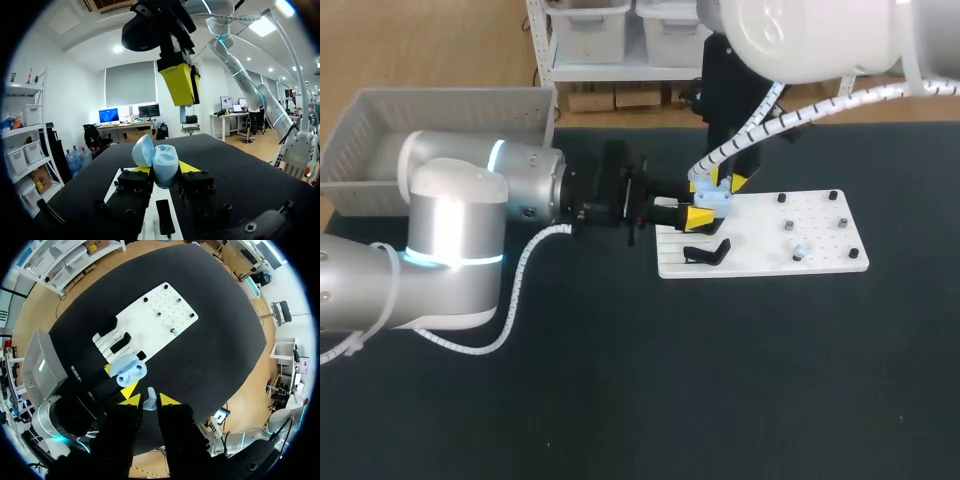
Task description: Pick up each earbud case from the left stands, insert the matching earbuds, close the lid, and place the case in the box.
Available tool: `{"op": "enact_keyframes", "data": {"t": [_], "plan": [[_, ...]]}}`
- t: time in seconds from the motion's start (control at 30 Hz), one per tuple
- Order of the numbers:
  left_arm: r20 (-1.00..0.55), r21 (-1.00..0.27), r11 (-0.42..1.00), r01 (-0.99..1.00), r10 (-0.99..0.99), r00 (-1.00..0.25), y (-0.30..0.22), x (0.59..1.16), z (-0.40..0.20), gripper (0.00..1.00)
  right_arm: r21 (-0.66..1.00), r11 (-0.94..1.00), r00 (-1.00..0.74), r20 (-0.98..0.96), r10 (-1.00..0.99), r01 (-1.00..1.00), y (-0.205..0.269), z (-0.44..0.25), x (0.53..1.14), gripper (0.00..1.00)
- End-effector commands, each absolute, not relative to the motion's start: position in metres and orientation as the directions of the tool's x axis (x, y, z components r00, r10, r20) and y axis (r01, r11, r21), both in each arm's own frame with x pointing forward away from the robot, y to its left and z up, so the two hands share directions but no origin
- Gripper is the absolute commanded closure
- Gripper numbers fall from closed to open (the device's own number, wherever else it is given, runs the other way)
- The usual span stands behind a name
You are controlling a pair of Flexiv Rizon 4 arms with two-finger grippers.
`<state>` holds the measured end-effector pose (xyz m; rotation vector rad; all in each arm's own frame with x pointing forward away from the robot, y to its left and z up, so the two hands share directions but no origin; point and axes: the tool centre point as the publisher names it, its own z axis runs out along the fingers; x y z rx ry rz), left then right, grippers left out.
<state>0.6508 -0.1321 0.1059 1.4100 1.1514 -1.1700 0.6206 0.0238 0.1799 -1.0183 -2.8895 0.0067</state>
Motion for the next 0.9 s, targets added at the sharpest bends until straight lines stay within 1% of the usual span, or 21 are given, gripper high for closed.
{"op": "enact_keyframes", "data": {"t": [0.03,0.9], "plan": [[-0.990,0.096,-0.122,0.988,0.095,0.108,-0.134,0.652,0.105,1.00,-0.037,0.780,-0.776,0.074,0.626,0.625,0.027,0.178,0.624,1.00],[-0.990,0.096,-0.119,0.988,0.094,0.108,-0.132,0.650,0.104,1.00,-0.077,0.727,-0.724,0.069,0.686,0.682,0.029,0.164,0.639,1.00]]}}
